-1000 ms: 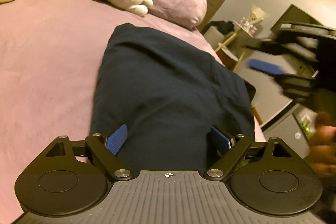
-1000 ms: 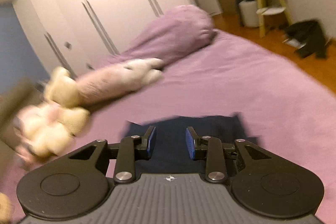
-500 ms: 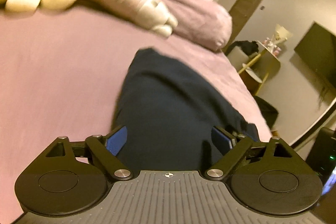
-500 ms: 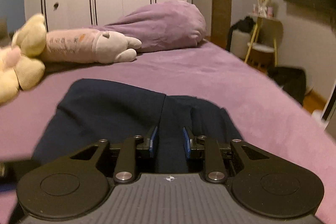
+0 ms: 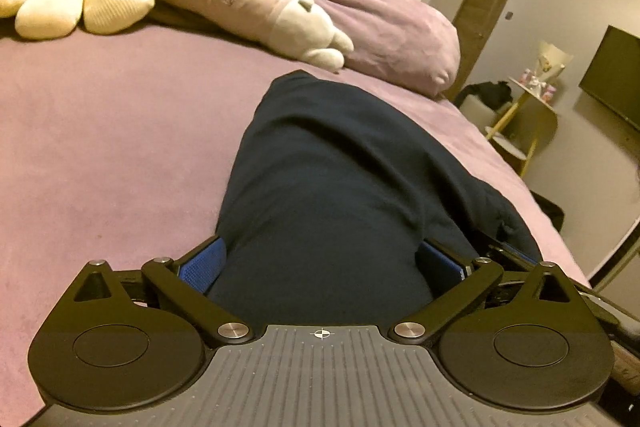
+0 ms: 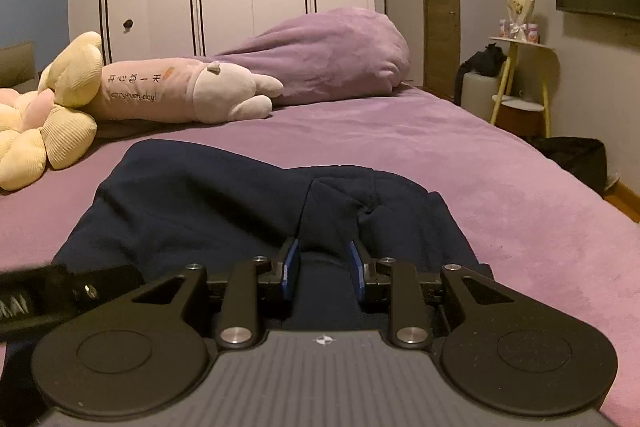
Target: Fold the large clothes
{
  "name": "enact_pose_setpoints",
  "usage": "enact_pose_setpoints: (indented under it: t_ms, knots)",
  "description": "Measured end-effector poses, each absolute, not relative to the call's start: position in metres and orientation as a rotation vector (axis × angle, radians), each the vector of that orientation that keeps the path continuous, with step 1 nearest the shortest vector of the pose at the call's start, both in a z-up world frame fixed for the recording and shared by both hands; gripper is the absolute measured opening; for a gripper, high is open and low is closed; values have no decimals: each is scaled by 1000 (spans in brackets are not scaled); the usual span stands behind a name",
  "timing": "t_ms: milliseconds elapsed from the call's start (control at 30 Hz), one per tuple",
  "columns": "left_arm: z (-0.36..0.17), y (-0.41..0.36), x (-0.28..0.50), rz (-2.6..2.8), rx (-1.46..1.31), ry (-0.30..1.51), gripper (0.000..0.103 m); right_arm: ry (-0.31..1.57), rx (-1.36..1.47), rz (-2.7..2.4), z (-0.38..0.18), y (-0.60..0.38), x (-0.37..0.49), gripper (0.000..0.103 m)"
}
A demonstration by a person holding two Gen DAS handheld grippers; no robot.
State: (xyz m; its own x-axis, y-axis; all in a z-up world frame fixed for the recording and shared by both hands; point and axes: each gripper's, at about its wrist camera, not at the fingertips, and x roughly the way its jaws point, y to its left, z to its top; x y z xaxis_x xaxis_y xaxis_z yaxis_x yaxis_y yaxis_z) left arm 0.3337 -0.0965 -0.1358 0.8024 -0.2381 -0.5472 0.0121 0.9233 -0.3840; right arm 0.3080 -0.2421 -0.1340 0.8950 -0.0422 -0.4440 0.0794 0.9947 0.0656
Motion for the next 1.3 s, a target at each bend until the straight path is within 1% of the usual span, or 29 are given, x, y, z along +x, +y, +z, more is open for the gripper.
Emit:
enact_pose_setpoints:
  t_ms: [133,233,333,367,400,567,767,800,833,867,900,967,1000,1067,1167,1200,1267,1300]
  knots:
    - [-125,-80,330,-163,-414,672,103,466,202,-3,-117,-257,297,30]
    - [-116,-72,314,-162,-417,681,103,472,322,32,-98,-271,264,40]
    - [-114,-66,296,-178,-453,700,103,461,435,56,-89,-285,210,53]
    - [-115,-63,290,-173,-476,705,103,489,471,55,-89,-290,191,67]
    - [-115,-60,284,-172,-501,713,103,520,507,58,-93,-294,176,69]
    - [-106,-50,259,-194,-507,725,103,632,745,114,-113,-316,123,69]
    - [-92,-48,234,-168,-373,752,103,672,799,178,-117,-313,118,69]
    - [-92,-46,230,-169,-364,750,103,680,820,187,-119,-312,121,67]
    - [-91,-45,227,-164,-358,753,103,694,839,191,-121,-311,125,61]
    - [-90,-45,224,-156,-352,759,103,701,845,188,-122,-309,128,46]
    - [-89,-44,222,-149,-347,767,103,701,833,172,-120,-307,130,38]
    - [-85,-45,218,-141,-326,767,103,660,793,153,-107,-305,128,31]
    - [-85,-47,218,-137,-309,767,103,637,762,134,-101,-305,125,29]
    - [-87,-50,218,-136,-284,778,103,618,688,73,-93,-305,125,28]
    - [-96,-52,220,-140,-295,821,103,670,601,32,-110,-301,135,29]
    - [-98,-51,220,-137,-303,827,103,678,555,16,-116,-297,137,33]
    - [-98,-49,220,-127,-298,820,103,674,528,-1,-116,-293,135,37]
    - [-97,-46,221,-127,-295,822,103,674,533,3,-112,-294,134,43]
